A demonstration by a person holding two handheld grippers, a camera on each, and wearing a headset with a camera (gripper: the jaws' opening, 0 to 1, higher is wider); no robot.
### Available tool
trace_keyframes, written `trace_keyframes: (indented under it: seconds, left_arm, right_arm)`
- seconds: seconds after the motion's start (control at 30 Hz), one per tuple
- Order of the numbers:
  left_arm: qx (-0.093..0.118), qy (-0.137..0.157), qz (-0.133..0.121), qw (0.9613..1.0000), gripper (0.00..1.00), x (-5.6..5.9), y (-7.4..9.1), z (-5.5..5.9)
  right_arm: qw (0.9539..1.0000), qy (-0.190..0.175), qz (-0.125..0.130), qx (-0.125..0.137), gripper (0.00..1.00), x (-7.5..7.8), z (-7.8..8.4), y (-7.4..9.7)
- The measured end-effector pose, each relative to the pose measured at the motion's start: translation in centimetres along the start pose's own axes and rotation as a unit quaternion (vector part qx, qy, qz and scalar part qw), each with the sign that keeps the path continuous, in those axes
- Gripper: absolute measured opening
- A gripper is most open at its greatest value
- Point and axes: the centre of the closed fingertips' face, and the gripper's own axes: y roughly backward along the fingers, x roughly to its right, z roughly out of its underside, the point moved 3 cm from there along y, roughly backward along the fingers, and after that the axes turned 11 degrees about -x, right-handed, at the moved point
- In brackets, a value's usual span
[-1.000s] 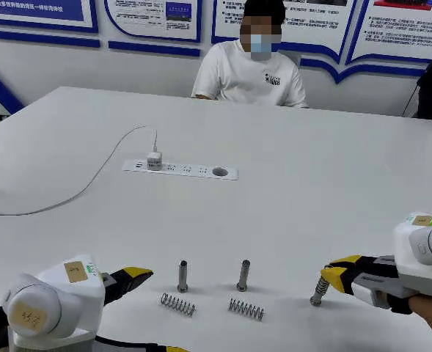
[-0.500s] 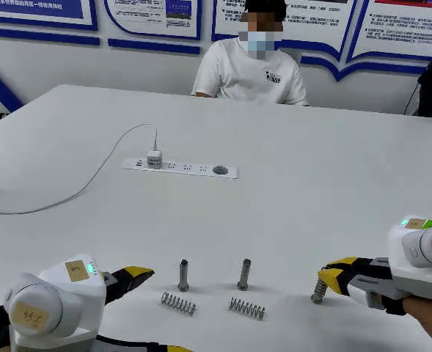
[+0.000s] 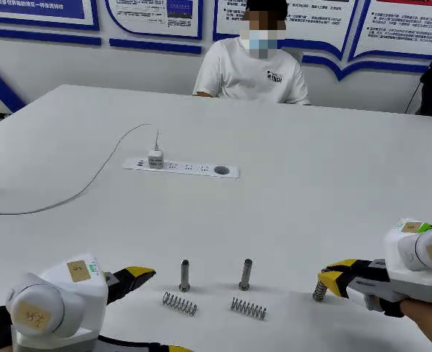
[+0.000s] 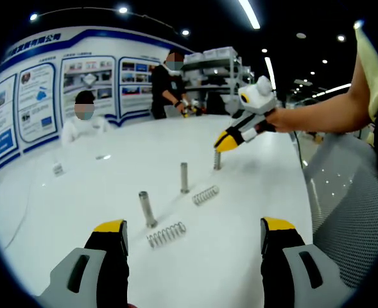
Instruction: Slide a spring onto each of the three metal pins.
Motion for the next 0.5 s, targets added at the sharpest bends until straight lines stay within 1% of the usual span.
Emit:
trace_keyframes:
  seconds: [0.27, 0.5]
  left_arm:
    - [0.001, 0.000, -0.002, 1.0000, 0.87, -0.05, 0.10, -0.11]
    - [0.003, -0.001, -0.002, 1.0000, 0.87, 0.09, 0.15, -0.14]
  right_arm:
    - [1.0000, -0.003, -0.002, -0.006, 0.12, 0.05, 0.28, -0.05]
    - [1.0000, -0.003, -0.003, -0.008, 0.15, -0.02, 0.26, 0.03]
